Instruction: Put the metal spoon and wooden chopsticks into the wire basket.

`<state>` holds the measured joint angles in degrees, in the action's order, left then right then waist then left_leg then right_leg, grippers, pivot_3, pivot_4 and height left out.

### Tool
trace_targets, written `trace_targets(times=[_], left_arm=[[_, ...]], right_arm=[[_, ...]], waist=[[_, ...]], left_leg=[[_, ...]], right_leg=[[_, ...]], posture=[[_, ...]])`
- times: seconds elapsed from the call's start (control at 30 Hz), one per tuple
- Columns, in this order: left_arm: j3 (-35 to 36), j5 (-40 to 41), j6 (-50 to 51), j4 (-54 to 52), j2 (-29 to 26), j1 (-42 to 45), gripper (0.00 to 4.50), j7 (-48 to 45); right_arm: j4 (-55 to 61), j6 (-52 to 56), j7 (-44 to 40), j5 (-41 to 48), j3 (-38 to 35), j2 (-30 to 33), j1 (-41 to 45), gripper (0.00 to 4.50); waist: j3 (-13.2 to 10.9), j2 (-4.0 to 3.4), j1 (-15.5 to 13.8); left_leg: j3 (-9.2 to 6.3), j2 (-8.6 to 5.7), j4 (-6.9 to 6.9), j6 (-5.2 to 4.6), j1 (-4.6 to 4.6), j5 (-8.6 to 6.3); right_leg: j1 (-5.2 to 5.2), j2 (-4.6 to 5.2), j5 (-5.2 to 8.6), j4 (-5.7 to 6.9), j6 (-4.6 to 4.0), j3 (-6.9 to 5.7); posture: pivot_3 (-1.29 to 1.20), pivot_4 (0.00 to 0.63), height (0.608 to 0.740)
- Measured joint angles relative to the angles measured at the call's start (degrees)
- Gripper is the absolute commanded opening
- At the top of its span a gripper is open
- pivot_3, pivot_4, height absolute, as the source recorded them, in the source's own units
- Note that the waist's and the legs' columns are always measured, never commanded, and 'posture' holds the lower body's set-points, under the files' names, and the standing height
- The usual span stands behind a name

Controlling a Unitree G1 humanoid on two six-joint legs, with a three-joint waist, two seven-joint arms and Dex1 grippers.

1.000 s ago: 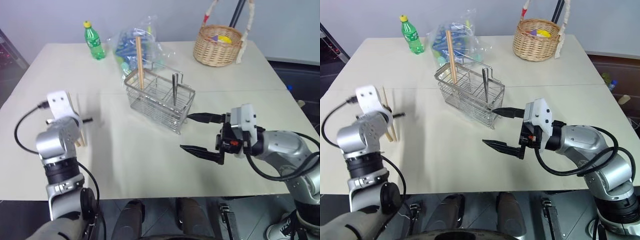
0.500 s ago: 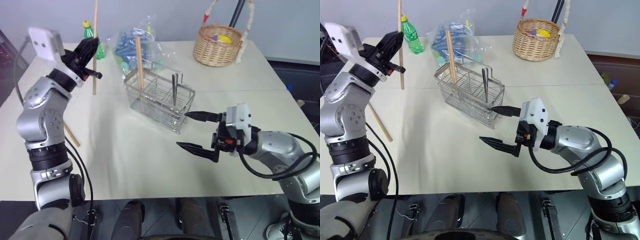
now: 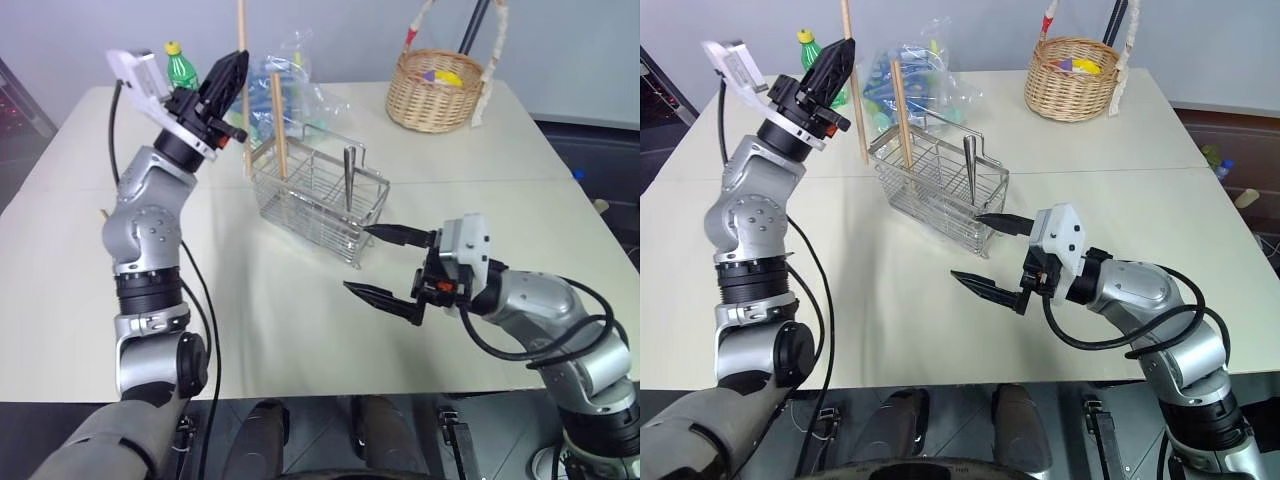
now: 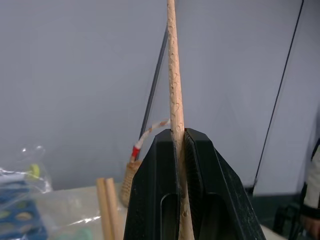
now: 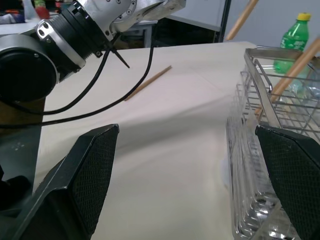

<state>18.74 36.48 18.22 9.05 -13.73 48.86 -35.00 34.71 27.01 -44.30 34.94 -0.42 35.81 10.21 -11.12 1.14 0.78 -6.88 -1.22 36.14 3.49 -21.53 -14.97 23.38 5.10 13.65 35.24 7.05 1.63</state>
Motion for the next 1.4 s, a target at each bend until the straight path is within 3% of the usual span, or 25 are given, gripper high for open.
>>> trace_targets(times=[0.5, 1.4], left_arm=[[-2.8, -5.0, -12.1, 8.9, 3.2, 1.8, 0.03, -0.8], [-8.1, -18.6, -28.8, 17.8, 8.1, 0.9, 0.03, 9.2]], right_arm=[[0.1, -1.3, 2.9, -2.2, 2.1, -3.1, -0.8, 4.5], [1.0, -1.3, 4.9, -2.3, 2.4, -4.1, -0.9, 4.5]], waist=[[0.0, 0.0, -0.1], [0.0, 0.0, -0.1]], left_leg=[[0.0, -0.01, 0.01, 0.0, -0.01, 0.0], [-0.01, -0.01, 0.01, -0.01, 0.01, 0.0]], right_leg=[[-0.01, 0.0, -0.01, -0.01, 0.01, 0.0], [-0.02, -0.02, -0.02, 0.0, 0.03, 0.0]], posture=[[0.0, 0.15, 0.74], [0.0, 0.15, 0.74]])
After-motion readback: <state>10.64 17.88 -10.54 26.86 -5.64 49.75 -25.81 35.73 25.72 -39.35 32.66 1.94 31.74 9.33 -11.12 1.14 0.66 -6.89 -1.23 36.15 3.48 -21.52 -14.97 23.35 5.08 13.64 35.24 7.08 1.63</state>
